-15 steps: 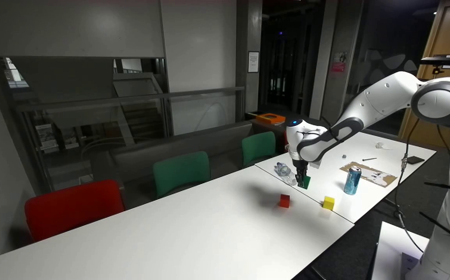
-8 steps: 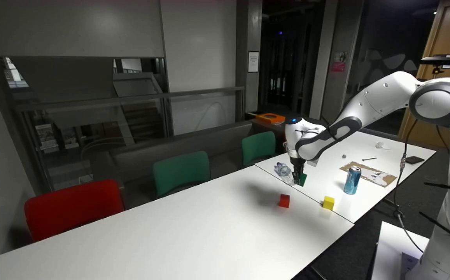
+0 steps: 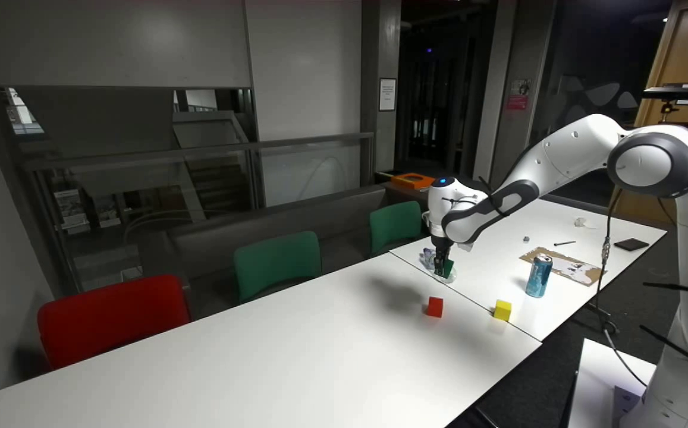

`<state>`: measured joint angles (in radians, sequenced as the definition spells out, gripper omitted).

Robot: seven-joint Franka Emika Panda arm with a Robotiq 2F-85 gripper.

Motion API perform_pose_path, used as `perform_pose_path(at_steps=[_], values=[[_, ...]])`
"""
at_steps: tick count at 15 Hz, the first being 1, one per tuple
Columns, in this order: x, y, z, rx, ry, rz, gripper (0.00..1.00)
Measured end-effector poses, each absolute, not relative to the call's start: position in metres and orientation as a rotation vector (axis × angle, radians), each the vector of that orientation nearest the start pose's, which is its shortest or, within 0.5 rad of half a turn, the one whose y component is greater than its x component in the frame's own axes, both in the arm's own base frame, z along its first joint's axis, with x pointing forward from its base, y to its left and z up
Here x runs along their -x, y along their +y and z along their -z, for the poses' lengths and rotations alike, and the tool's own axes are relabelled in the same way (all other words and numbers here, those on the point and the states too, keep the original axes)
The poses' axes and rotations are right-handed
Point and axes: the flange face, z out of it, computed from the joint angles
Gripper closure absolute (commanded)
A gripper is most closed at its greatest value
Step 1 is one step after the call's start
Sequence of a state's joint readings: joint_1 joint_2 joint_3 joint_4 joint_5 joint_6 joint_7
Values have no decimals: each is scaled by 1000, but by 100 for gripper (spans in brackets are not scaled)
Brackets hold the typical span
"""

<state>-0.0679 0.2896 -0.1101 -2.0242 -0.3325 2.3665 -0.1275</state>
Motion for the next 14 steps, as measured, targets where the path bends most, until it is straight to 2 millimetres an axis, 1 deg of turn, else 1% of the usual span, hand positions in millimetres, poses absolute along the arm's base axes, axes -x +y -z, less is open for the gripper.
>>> perform_pose_path(at_steps=[4,7,11,14], values=[[-604,-107,-303,3342,-411,31,70],[-607,-110,-296,3295,-510,22,70],[-608,-116,-285,3260,-679,-25,70],[-607,-119,-277,3238,-761,-56,70]])
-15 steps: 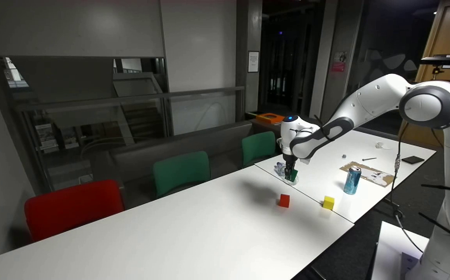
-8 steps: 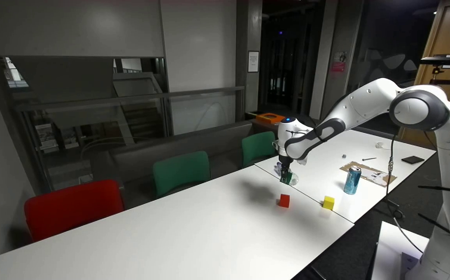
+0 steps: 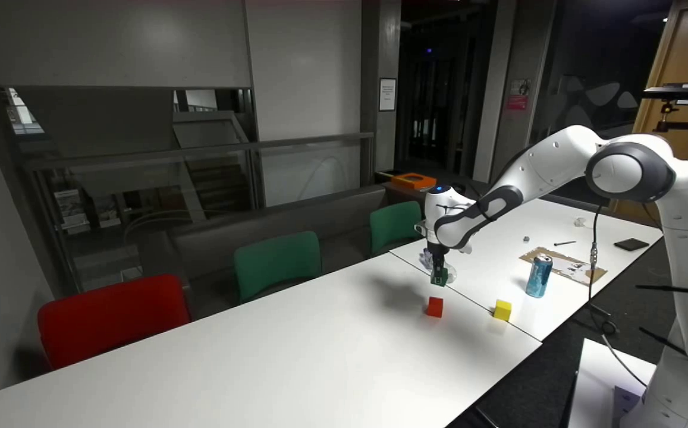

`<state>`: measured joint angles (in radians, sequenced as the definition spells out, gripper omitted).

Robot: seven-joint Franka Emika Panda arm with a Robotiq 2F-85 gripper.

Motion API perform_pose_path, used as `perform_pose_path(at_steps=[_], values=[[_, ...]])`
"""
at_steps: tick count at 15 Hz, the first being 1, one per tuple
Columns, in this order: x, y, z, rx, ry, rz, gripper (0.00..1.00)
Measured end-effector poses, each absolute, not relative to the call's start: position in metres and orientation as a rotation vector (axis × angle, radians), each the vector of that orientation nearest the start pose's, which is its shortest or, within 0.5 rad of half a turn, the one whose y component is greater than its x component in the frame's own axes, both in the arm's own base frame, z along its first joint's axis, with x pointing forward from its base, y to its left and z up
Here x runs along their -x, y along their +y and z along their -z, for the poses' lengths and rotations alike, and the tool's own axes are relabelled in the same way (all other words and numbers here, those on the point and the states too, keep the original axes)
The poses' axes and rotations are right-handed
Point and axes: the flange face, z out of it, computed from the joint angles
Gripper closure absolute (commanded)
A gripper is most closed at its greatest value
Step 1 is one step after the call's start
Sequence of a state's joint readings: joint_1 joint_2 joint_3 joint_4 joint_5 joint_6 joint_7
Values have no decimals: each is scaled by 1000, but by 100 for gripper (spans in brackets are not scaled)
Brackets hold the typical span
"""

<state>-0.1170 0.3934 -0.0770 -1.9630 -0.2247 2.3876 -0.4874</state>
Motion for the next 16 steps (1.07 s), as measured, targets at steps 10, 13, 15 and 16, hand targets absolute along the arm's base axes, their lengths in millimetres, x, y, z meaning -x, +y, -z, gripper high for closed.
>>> perform_pose_path(at_steps=[10,13,15,16], values=[[-614,-116,-261,3189,-898,-121,70],[-615,-113,-259,3185,-885,-127,70],[-615,-113,-256,3183,-868,-130,70],[-615,-112,-254,3181,-863,-134,70]])
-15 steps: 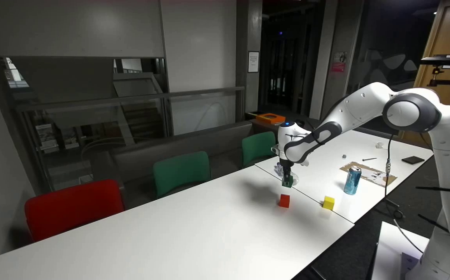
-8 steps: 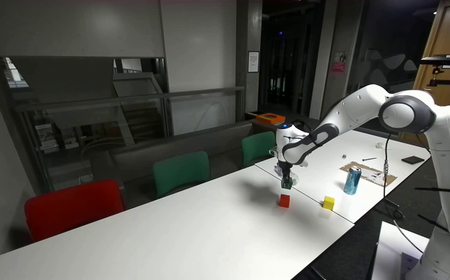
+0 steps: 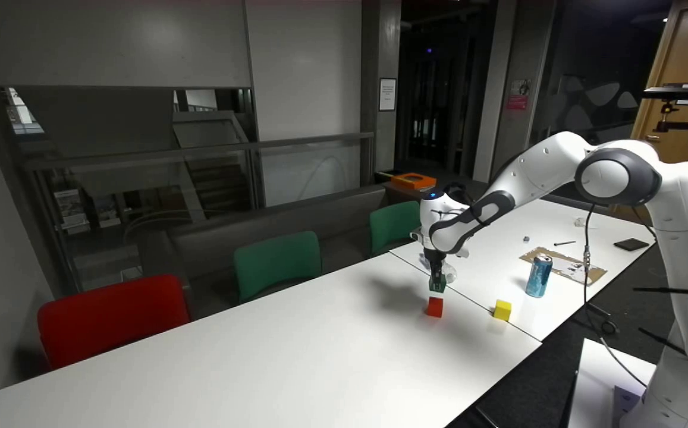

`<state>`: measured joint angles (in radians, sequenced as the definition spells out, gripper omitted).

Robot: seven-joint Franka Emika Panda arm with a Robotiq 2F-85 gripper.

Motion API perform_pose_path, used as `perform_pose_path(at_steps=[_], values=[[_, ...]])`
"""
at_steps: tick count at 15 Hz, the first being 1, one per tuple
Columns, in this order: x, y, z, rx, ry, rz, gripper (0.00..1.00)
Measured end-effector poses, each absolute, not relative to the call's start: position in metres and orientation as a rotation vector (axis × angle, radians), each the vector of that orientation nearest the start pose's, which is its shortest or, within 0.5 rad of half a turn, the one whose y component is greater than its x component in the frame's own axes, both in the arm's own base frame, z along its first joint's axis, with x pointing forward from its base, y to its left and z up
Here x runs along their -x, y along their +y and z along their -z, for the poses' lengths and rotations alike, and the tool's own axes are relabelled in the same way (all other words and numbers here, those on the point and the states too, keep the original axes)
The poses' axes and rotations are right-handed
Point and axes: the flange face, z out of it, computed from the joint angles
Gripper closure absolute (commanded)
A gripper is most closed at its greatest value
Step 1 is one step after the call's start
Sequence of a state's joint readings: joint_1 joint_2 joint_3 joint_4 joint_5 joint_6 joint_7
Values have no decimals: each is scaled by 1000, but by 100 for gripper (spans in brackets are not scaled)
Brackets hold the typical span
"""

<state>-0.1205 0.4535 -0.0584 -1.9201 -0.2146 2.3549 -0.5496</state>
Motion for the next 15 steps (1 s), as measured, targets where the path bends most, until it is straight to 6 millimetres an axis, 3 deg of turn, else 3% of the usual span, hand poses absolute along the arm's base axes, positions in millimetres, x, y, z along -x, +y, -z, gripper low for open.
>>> perform_pose_path(at_steps=[9,15], values=[[-619,-104,-236,3156,-873,-168,70],[-625,-109,-226,3146,-854,-232,70]])
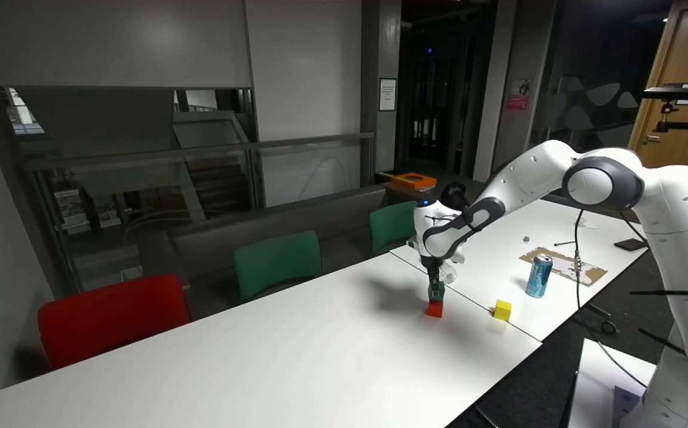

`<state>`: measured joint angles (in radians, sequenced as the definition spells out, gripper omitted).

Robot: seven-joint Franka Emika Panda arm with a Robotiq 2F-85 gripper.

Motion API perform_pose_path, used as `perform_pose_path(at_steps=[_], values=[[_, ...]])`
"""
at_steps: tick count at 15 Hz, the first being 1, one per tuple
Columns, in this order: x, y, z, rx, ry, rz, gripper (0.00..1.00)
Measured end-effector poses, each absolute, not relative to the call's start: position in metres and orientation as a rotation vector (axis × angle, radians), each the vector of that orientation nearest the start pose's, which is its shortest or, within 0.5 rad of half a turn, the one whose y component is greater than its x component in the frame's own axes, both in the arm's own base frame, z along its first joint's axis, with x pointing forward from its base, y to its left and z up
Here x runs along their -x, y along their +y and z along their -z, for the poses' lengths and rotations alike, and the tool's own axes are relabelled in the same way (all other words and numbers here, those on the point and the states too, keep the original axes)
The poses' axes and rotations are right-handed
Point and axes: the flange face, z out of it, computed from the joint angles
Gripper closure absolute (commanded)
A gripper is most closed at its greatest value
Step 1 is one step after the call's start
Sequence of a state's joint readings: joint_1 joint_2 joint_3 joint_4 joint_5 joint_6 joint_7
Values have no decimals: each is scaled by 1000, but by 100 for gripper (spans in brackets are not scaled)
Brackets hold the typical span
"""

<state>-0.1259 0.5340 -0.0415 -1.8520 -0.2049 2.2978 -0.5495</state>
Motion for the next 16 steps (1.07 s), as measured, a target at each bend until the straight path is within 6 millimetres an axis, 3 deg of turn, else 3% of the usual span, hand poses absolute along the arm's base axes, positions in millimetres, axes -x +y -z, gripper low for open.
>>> perform_pose_path(at_steps=[16], values=[[-627,-109,-216,3105,-774,-284,70]])
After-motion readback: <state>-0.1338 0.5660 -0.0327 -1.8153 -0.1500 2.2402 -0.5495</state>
